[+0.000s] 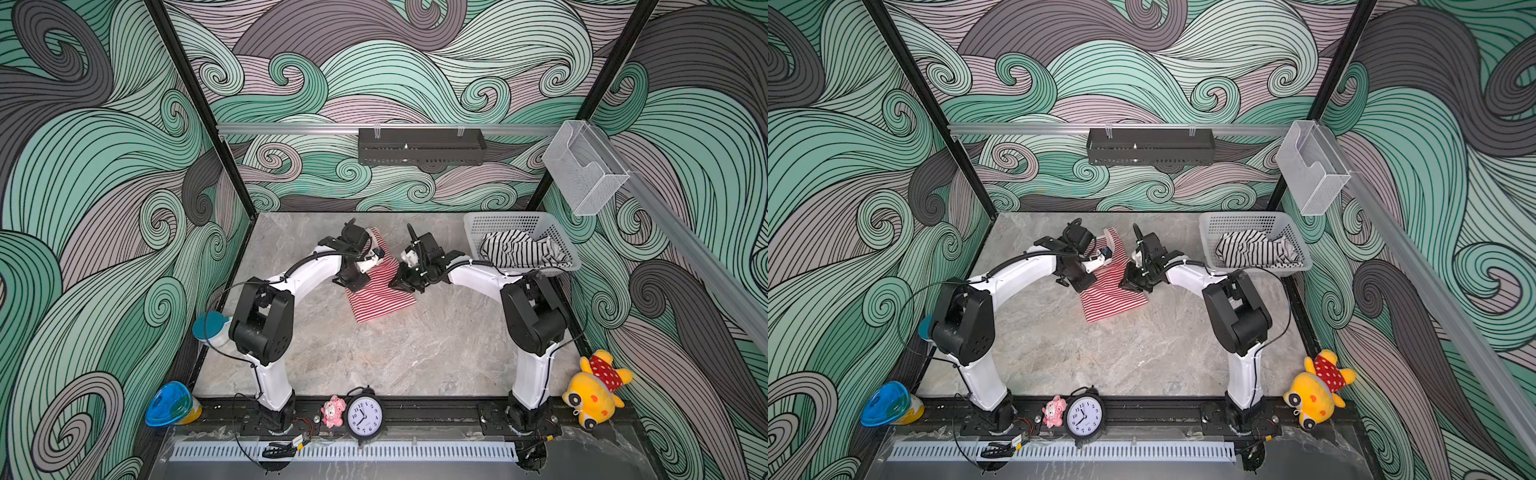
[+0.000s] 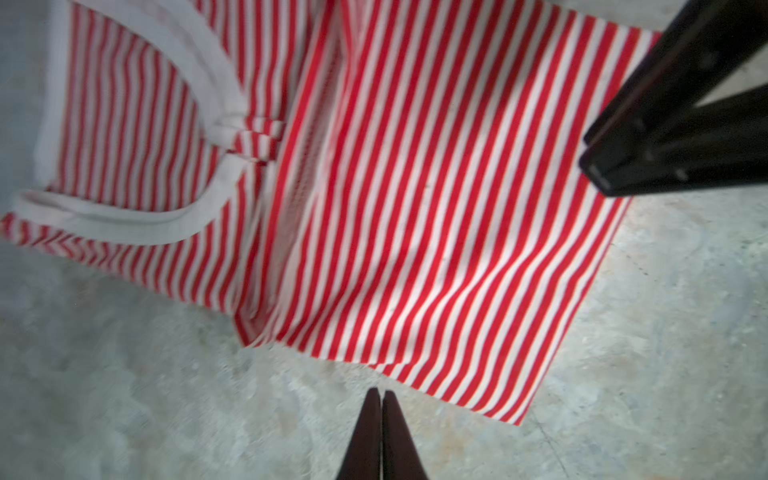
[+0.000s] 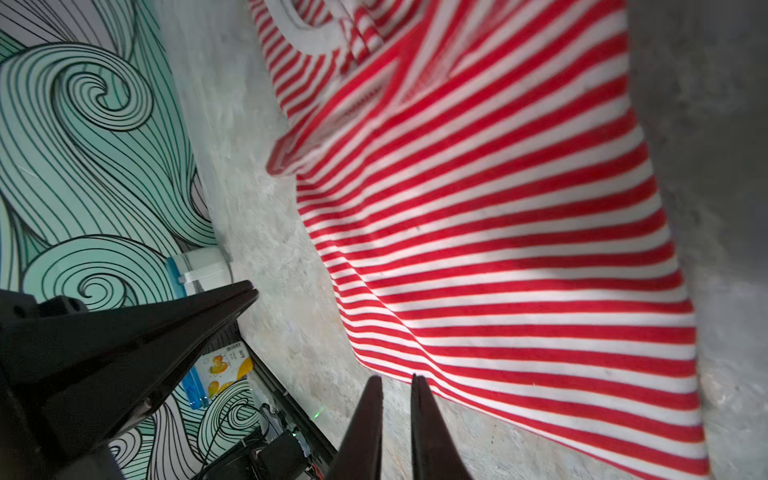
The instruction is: Fold and stack the tank tops
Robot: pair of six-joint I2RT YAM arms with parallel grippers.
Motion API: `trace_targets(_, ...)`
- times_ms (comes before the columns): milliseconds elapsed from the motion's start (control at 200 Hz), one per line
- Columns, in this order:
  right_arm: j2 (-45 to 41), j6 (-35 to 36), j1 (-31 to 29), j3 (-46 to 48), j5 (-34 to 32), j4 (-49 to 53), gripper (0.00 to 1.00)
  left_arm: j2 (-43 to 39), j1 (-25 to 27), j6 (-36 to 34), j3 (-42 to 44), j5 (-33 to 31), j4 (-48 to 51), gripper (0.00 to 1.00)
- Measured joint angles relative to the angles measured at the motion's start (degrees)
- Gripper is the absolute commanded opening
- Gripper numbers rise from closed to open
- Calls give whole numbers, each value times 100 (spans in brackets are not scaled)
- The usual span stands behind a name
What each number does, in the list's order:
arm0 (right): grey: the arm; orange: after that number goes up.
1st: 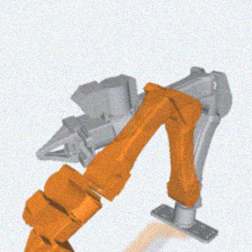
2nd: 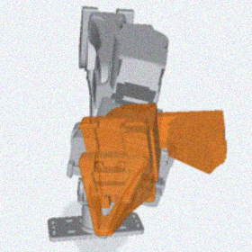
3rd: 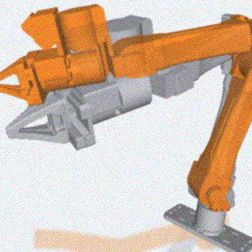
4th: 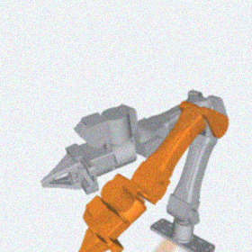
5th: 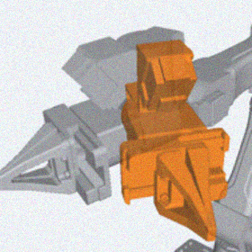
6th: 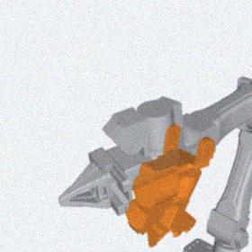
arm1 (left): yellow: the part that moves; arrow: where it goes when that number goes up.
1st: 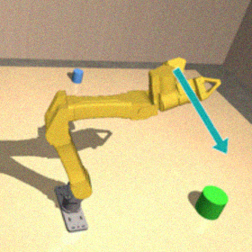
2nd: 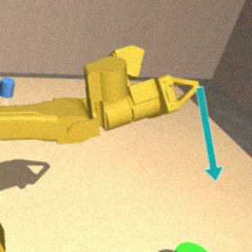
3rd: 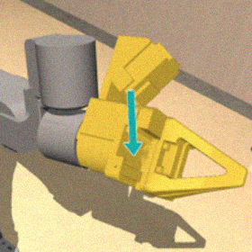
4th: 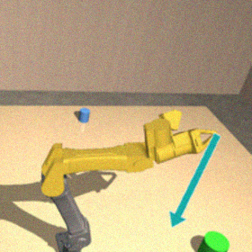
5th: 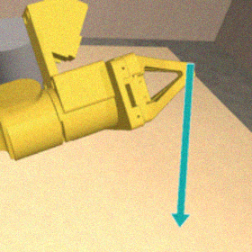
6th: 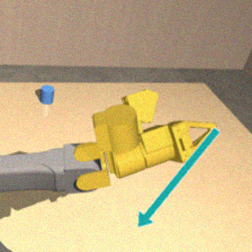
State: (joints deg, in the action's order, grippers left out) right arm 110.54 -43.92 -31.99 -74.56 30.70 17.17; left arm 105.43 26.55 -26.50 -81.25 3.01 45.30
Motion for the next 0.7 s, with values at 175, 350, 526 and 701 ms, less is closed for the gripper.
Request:
trace_targets(175,-293,-7,-4,577,-125,-83,13,717,79,26,-557,431,149,9)
trace_targets(350,-649,-63,-24,979,-201,-214,13,1333,70,48,-1250,483,157,9)
trace_targets(526,-745,-155,-33,1158,-225,-417,13,1871,22,68,-1801,428,153,9)
trace_targets(701,-739,-284,-127,1246,-227,-605,13,2076,-61,63,-2039,380,146,8)
